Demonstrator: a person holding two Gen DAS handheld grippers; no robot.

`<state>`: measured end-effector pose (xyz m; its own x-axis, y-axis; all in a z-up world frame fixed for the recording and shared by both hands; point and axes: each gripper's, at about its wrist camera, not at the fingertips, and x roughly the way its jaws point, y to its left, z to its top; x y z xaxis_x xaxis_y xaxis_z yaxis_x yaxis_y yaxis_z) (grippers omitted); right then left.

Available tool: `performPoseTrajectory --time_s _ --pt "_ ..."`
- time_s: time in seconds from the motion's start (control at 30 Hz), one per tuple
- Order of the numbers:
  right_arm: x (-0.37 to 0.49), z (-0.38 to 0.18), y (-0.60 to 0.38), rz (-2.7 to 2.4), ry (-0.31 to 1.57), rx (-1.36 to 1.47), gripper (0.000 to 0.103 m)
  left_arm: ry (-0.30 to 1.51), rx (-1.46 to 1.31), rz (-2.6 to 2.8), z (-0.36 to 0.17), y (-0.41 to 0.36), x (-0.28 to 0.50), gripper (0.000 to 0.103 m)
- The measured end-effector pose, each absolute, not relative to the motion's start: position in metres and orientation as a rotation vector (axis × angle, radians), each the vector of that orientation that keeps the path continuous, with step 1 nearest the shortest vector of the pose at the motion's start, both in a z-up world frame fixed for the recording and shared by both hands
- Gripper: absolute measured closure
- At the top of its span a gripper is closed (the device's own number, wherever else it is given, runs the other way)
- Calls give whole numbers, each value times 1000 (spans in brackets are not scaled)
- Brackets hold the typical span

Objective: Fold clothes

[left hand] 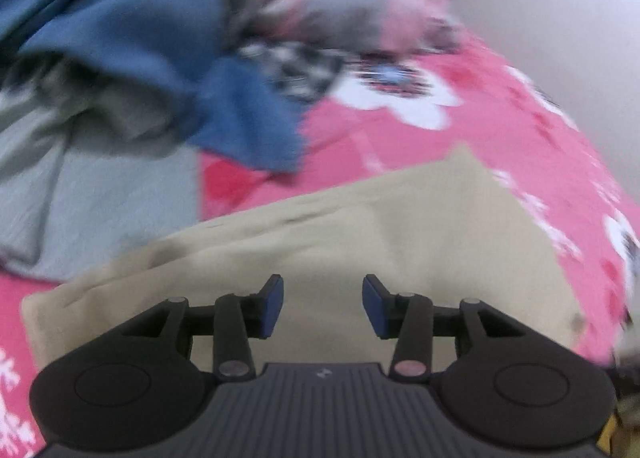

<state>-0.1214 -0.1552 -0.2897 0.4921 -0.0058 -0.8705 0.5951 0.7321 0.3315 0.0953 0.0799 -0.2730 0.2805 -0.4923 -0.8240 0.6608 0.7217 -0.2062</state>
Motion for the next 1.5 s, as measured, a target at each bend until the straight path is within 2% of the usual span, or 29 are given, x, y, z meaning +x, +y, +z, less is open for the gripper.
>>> performPoseTrajectory --time_s 0.2,0.37,0.7,0.77,0.83,1.0,1.1,1.17,1.23,1.5 --pt "-139 -313 -191 -391 889 884 88 1084 433 -1238 -278 30 16 50" --pt "-143 -327 -204 -349 780 1021 92 1030 652 -1276 -291 -2 -24 45" --pt "-156 -362 -208 -277 741 1278 92 973 715 -1235 -301 -18 -28 48" --pt "-146 -366 -208 -249 720 1297 97 961 720 -1225 -300 -18 -30 54" --pt "-147 -361 -212 -216 608 1362 101 972 698 -1225 -296 -17 -29 55" --pt "-161 -375 -211 -230 479 1579 101 994 651 -1209 -298 -16 -24 53" --pt "-167 -380 -209 -244 466 1645 100 989 629 -1183 -300 -18 -21 61" --pt "-168 -376 -210 -265 490 1618 98 968 629 -1173 -300 -18 -20 79" --pt "-174 -373 -212 -298 493 1603 98 948 612 -1170 -296 -17 -20 89" --pt "-184 -371 -224 -276 502 1647 95 752 694 -1147 -278 -9 -45 94"
